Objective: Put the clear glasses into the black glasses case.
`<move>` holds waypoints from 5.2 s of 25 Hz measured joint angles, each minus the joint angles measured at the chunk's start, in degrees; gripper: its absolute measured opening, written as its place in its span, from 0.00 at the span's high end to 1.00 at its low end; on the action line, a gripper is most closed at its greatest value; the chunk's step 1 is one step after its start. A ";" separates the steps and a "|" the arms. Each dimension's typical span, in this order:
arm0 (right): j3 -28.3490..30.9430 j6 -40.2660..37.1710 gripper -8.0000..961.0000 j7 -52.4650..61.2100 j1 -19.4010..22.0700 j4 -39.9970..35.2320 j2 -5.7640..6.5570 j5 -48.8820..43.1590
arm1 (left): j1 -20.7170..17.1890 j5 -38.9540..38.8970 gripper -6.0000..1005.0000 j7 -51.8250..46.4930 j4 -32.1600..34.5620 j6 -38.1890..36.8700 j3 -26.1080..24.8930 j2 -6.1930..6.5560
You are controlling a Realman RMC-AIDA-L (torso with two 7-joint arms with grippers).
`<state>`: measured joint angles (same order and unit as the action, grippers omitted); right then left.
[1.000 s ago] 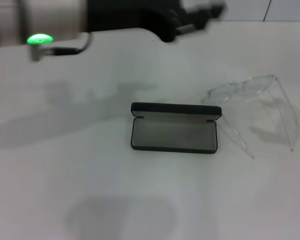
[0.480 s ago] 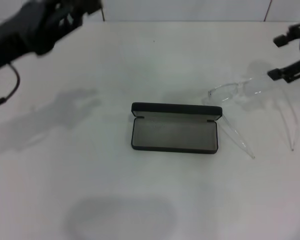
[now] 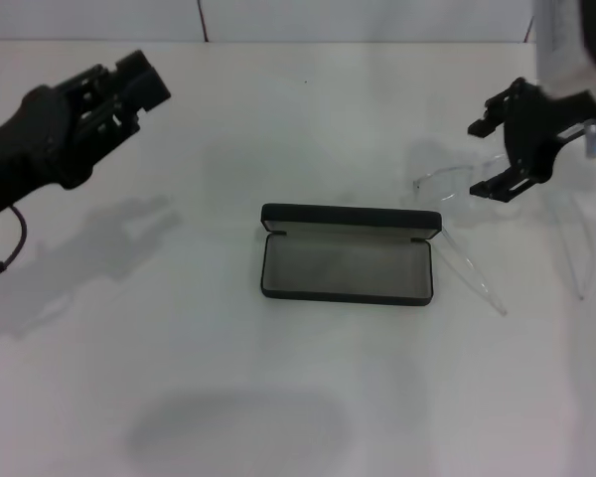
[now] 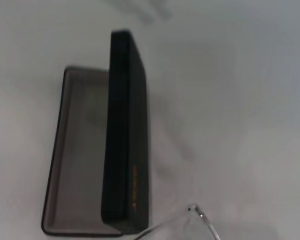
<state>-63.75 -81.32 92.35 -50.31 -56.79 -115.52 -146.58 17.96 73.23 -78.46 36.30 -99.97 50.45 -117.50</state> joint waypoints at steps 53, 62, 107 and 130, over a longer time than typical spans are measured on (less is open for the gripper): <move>-2.36 13.84 0.64 -1.69 -3.70 15.48 0.03 -2.07 | 0.28 -0.16 0.69 6.97 -10.41 3.12 -2.20 -0.74; -2.36 13.42 0.80 -1.65 -3.01 14.55 -0.09 -1.81 | 0.15 -0.27 0.70 7.00 -10.46 3.12 -2.20 -0.63; 19.79 -13.95 0.93 1.69 20.45 -6.69 -0.10 46.64 | 8.65 -0.16 0.73 5.85 -9.44 -10.08 5.87 -2.06; 5.85 -9.88 0.93 -13.92 14.26 22.33 -0.45 60.40 | 10.36 -5.62 0.73 5.60 -9.75 -11.10 14.27 -2.33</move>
<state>-57.90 -91.20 78.43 -36.05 -34.47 -115.96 -86.18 28.31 67.61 -72.86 26.55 -111.07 64.72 -119.83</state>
